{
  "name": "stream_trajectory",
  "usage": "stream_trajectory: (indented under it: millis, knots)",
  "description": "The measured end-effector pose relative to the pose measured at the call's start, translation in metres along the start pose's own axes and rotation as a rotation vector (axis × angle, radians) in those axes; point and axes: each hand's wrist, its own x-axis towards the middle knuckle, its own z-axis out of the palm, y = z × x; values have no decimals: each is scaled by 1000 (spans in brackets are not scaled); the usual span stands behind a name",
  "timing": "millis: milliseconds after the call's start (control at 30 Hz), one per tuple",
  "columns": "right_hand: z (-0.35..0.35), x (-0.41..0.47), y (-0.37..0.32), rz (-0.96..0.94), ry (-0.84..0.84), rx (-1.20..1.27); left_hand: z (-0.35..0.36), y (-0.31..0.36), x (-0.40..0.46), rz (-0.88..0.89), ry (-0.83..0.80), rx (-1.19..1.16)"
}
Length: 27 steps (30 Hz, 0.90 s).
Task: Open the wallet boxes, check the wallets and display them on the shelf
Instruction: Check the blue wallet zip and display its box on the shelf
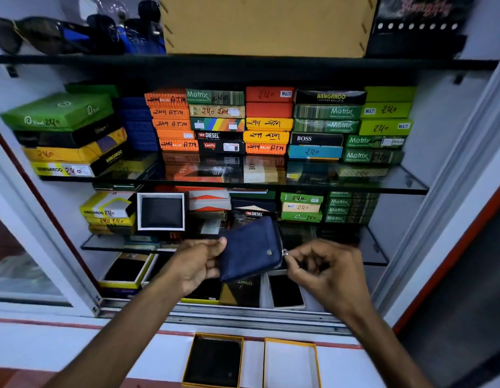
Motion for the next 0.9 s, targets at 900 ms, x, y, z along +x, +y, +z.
stream_trajectory:
  millis: [900]
  knots:
    - [-6, 14, 29, 0, -20, -153, 17, -13, -2, 247, -23, 15]
